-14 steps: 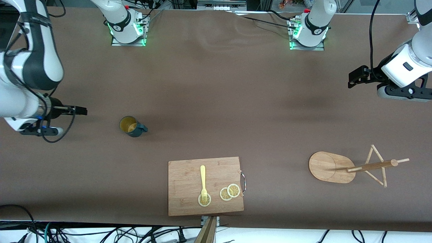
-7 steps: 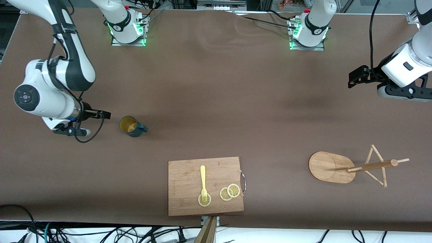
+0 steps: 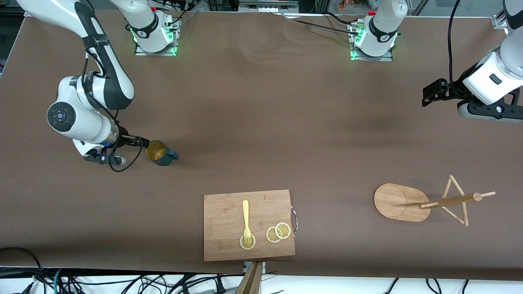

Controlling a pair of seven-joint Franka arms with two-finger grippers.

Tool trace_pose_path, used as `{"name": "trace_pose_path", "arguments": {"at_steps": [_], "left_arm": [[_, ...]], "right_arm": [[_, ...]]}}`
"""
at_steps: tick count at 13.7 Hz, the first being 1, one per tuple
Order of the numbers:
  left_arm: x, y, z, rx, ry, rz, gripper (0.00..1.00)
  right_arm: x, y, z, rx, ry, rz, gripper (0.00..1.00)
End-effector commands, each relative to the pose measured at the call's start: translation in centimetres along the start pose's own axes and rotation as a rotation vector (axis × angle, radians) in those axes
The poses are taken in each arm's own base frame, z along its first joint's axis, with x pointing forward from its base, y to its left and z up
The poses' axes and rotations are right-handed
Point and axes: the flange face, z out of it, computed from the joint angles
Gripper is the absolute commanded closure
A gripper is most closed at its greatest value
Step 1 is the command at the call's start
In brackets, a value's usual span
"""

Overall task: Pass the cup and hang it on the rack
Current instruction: 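Move the right gripper down toward the teal mug, then close the right gripper on the teal mug's rim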

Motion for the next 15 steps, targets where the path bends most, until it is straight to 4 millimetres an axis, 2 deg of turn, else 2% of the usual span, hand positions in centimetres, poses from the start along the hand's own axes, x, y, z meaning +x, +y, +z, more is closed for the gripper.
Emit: {"name": "trace_pose_path", "arguments": {"at_steps": [1,4,6,7,9,10,11,15], "left_arm": [[-0.2,0.0,-0.8,-0.026,0.002,0.007,0.0],[-0.2,0.0,-0.8,-0.026,0.004,0.007,0.0],[-0.1,0.1,-0.7,-0.026,0.001,0.008,0.0],[-0.1,0.1,-0.7,-0.026,0.001,0.008,0.0],[-0.2,0.2,-0.8,-0.026,0.004,0.01,0.0],[-0.1,0.1,-0.8,-0.026,0.004,0.007,0.0],[-0.1,0.1,-1.1,-0.026,0.011,0.007,0.0],[-0.1,0.0,-1.0,-0.024,0.007,0.007,0.0]], "right_arm": [[-0.4,-0.3,2.3,0.024,0.03,0.013,0.0],[-0.5,-0.4,4.1,0.032,0.048,0.013,0.0],[-0.5,-0.6,4.1,0.033,0.053,0.008,0.0],[-0.5,-0.6,4.1,0.033,0.053,0.008,0.08],[-0.5,-1.2,3.9,0.032,0.051,-0.003,0.57],[-0.5,-1.4,3.8,0.034,0.053,-0.006,0.71],[-0.5,-1.5,3.7,0.035,0.054,-0.008,0.81],[-0.4,-1.8,3.5,0.036,0.06,-0.014,1.0]]}}
